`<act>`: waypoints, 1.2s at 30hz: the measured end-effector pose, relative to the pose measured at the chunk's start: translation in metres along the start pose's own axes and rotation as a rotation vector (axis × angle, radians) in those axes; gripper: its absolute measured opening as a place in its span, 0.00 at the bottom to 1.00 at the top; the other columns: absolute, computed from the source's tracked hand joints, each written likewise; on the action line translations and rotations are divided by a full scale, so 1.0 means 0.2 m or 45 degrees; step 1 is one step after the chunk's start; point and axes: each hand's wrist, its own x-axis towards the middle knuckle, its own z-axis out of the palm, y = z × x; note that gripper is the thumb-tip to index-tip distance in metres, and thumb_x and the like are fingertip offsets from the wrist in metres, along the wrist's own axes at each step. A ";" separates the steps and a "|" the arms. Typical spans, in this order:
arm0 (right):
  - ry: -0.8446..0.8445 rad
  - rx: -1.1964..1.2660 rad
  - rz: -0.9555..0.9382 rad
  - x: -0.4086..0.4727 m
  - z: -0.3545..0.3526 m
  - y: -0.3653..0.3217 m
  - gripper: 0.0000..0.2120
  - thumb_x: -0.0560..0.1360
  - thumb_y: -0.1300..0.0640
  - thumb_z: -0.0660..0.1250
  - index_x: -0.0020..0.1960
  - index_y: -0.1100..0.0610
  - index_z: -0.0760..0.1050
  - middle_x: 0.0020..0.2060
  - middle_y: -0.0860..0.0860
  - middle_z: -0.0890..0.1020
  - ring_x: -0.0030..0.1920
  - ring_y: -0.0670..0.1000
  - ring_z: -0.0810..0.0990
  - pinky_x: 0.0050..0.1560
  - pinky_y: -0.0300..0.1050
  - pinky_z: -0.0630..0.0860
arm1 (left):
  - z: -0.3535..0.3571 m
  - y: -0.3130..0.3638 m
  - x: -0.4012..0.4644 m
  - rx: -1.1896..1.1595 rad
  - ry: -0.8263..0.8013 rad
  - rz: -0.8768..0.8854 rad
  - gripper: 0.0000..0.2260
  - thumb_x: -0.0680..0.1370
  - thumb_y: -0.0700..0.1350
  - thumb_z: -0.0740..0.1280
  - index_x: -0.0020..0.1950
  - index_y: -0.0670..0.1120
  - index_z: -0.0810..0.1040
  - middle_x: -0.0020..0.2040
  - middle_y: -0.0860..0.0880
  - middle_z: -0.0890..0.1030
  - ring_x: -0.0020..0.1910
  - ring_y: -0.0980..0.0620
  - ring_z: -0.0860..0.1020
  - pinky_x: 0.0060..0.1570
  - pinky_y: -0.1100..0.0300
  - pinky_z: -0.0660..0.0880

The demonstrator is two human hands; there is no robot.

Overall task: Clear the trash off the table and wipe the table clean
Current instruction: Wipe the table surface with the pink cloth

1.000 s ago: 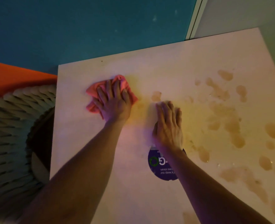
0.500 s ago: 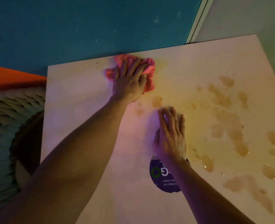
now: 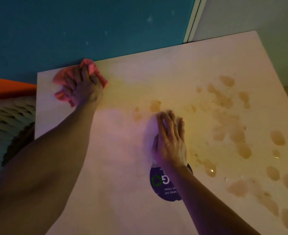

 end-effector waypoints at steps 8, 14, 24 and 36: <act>0.046 0.060 0.046 0.01 0.00 0.00 0.32 0.73 0.58 0.51 0.77 0.65 0.62 0.73 0.61 0.68 0.77 0.60 0.60 0.76 0.64 0.57 | 0.18 0.42 -0.46 0.145 -0.030 0.751 0.24 0.80 0.56 0.52 0.77 0.58 0.63 0.80 0.55 0.60 0.79 0.42 0.56 0.72 0.40 0.55; 0.059 0.097 0.012 -0.01 0.01 0.02 0.30 0.76 0.57 0.52 0.78 0.62 0.60 0.73 0.61 0.67 0.77 0.60 0.60 0.76 0.65 0.55 | 0.17 0.16 -0.79 0.147 0.010 1.014 0.24 0.82 0.60 0.47 0.79 0.61 0.59 0.81 0.56 0.58 0.80 0.44 0.54 0.75 0.40 0.53; 0.112 0.178 0.013 -0.02 -0.02 0.01 0.27 0.78 0.54 0.55 0.77 0.56 0.63 0.69 0.57 0.71 0.77 0.59 0.61 0.76 0.65 0.53 | 0.06 -0.19 -0.97 -0.403 0.332 0.569 0.19 0.83 0.51 0.58 0.73 0.51 0.72 0.74 0.48 0.72 0.72 0.40 0.69 0.67 0.46 0.68; 0.359 0.182 -0.151 0.04 -0.04 -0.12 0.20 0.79 0.53 0.58 0.69 0.57 0.73 0.66 0.54 0.76 0.76 0.57 0.64 0.75 0.66 0.53 | 0.14 -0.35 -0.96 -0.132 0.146 0.190 0.23 0.81 0.50 0.55 0.77 0.50 0.66 0.78 0.49 0.65 0.78 0.40 0.60 0.75 0.40 0.55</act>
